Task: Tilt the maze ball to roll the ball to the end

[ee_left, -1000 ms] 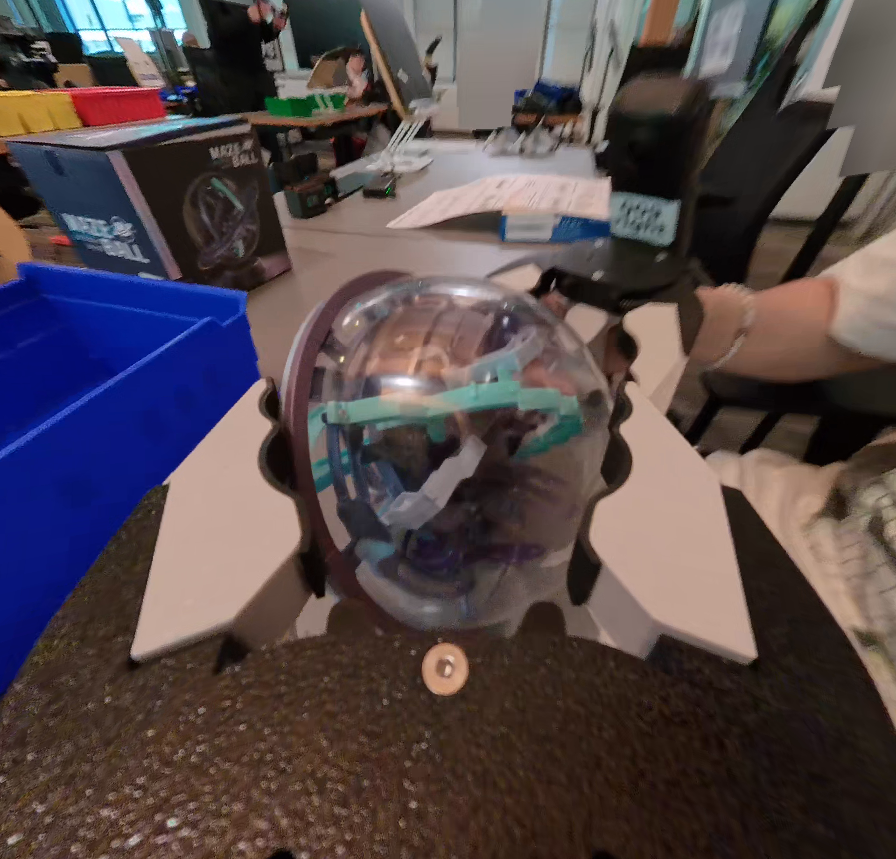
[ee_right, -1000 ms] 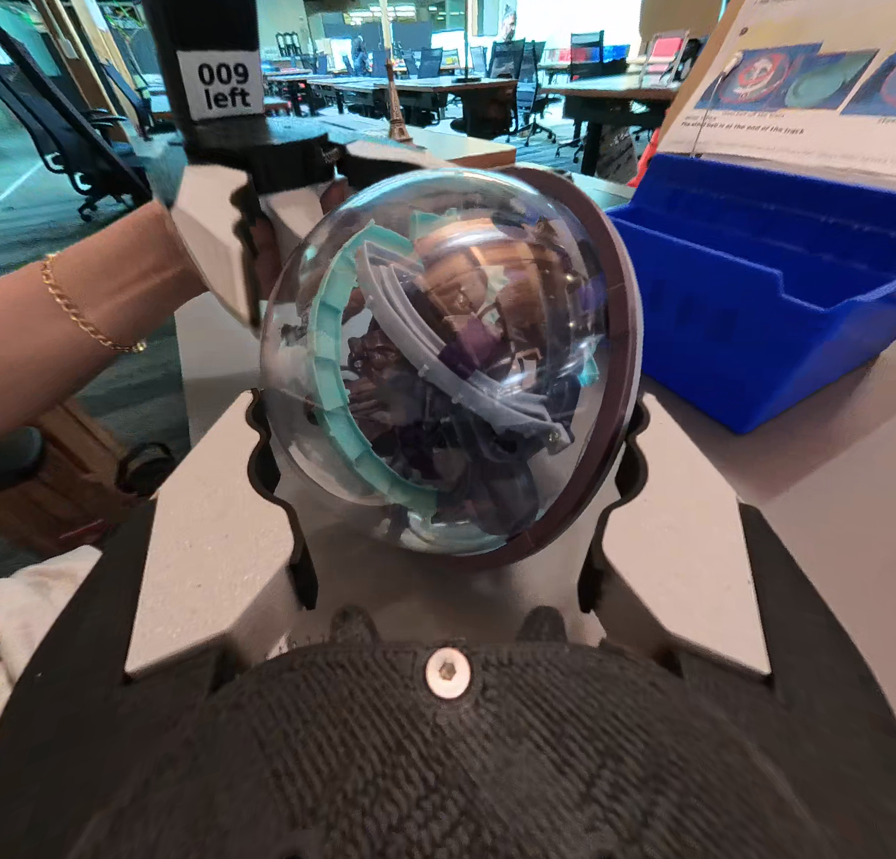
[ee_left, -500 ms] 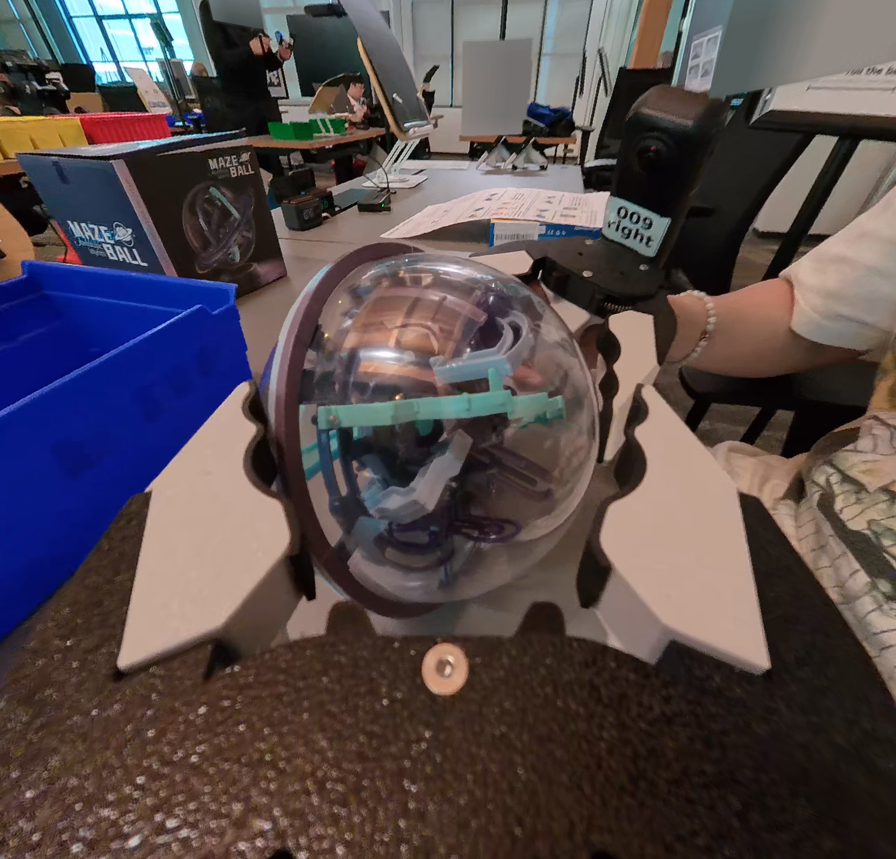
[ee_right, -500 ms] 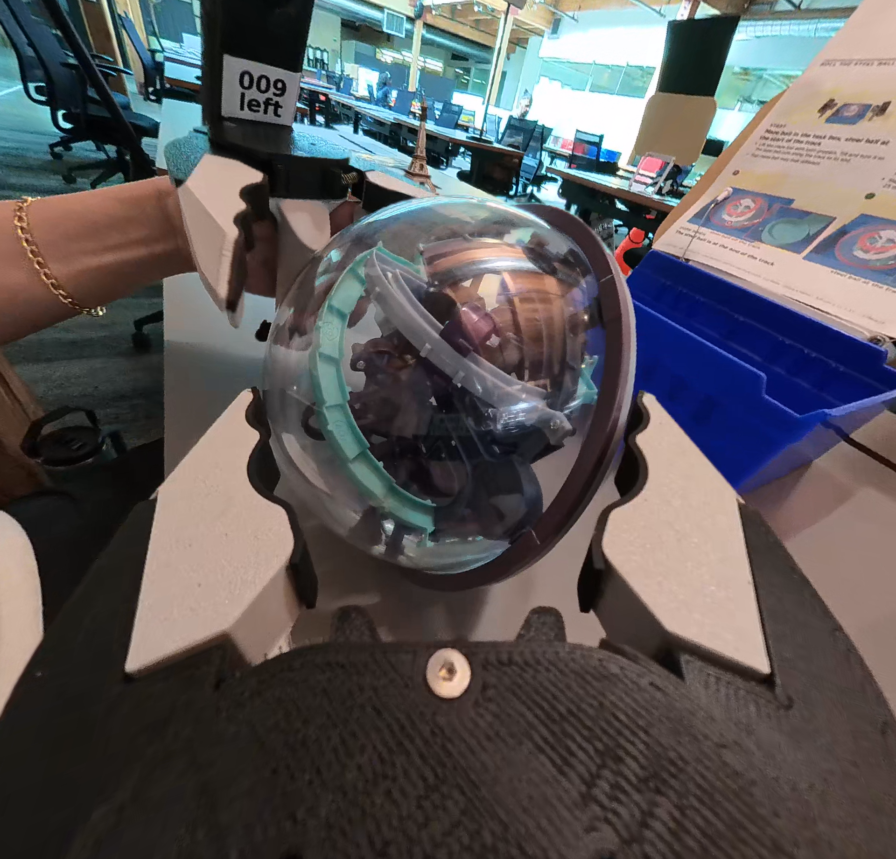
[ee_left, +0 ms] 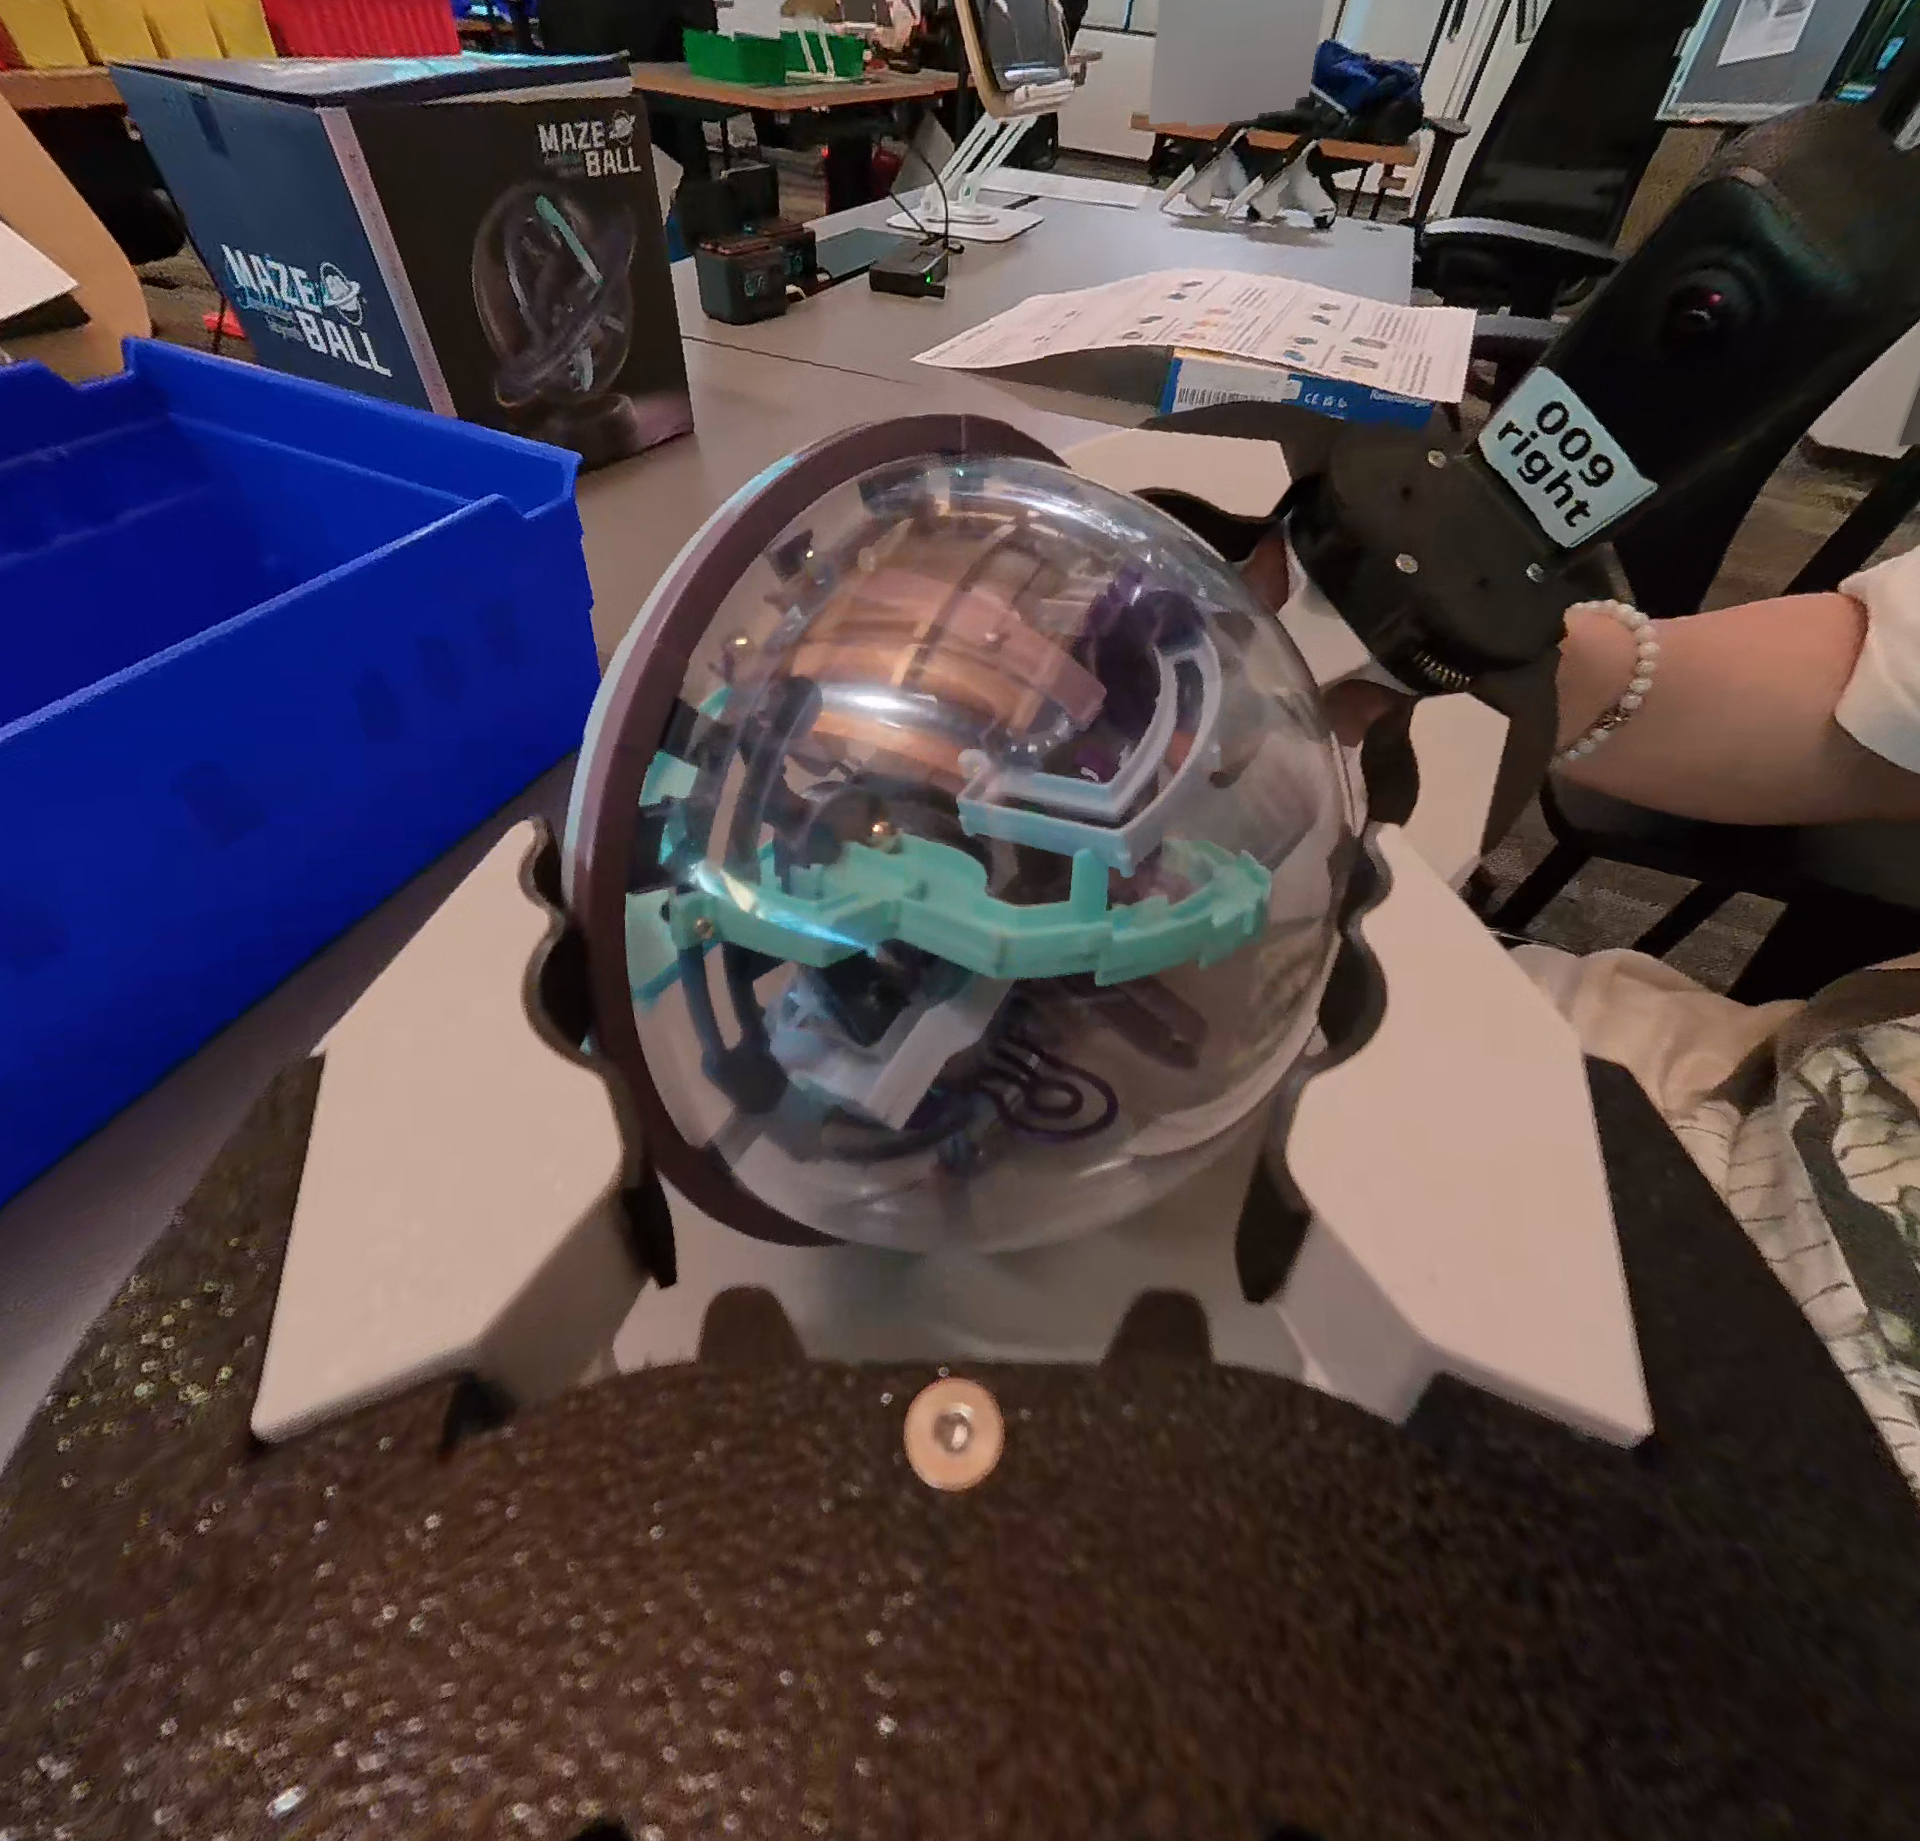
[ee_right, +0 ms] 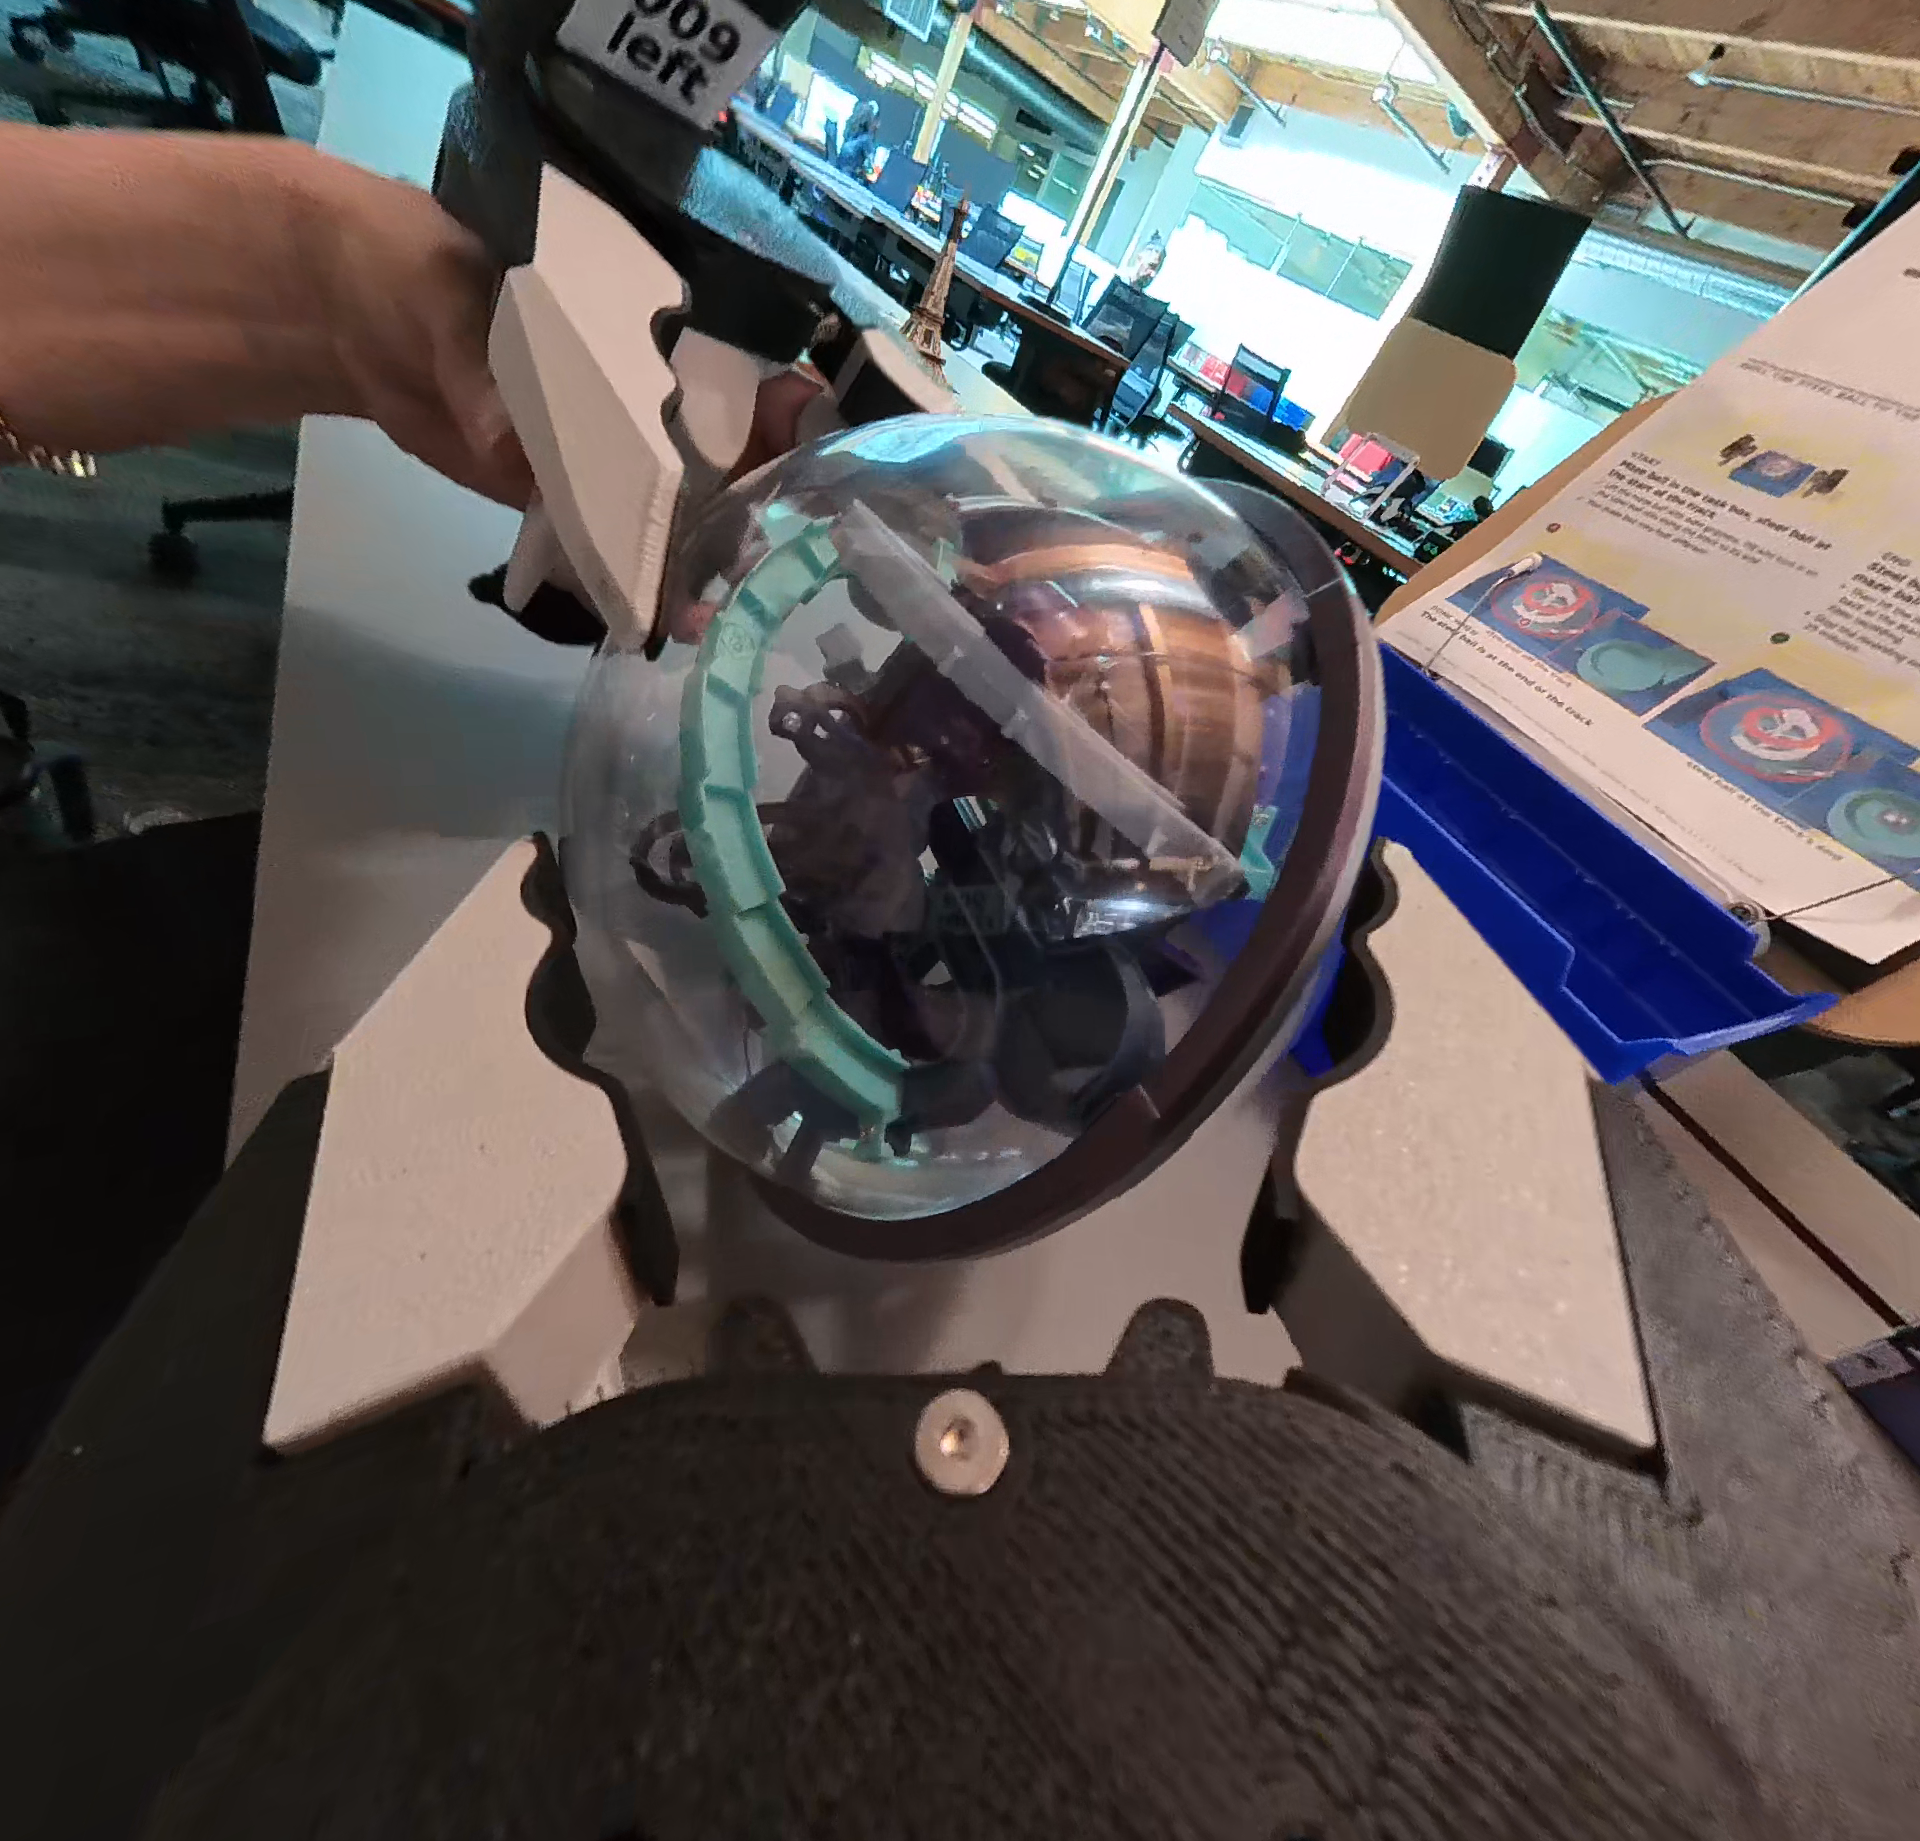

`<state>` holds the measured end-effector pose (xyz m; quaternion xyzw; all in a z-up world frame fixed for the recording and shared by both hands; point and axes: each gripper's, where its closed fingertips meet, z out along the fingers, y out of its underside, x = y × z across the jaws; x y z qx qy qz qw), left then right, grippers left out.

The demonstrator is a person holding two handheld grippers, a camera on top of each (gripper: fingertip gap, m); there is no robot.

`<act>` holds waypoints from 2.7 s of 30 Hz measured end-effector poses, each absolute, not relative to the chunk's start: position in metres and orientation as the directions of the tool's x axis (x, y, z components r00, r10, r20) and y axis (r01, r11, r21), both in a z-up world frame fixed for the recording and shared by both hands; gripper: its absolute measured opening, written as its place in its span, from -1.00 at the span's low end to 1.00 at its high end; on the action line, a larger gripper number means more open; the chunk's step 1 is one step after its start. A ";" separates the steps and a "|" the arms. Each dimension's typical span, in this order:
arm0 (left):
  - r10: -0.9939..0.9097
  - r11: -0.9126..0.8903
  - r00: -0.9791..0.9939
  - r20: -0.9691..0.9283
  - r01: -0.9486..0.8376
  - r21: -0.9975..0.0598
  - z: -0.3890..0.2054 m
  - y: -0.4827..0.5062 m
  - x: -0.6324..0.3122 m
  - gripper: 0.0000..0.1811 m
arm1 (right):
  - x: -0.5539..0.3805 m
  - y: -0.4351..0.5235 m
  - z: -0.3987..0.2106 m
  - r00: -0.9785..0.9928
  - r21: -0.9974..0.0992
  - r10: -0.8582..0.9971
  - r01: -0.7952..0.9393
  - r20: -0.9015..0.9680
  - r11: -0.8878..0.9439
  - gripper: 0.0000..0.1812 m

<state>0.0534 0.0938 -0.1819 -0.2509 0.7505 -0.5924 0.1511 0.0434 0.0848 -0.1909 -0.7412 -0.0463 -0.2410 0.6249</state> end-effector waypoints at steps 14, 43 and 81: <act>-0.588 0.230 -0.787 -0.188 0.060 -0.971 -0.178 0.090 0.064 0.53 | 0.062 0.079 -0.195 0.778 -0.798 -0.205 0.538 0.594 -0.270 0.59; -0.627 0.219 -0.771 -0.110 -0.038 -0.975 -0.195 0.094 0.073 0.61 | 0.060 0.085 -0.189 0.612 -0.587 0.038 0.772 0.790 -0.246 0.58; -0.557 0.225 -0.819 -0.139 0.012 -0.974 -0.201 0.101 0.069 0.55 | 0.050 0.087 -0.170 0.787 -0.781 -0.040 0.604 0.616 -0.159 0.41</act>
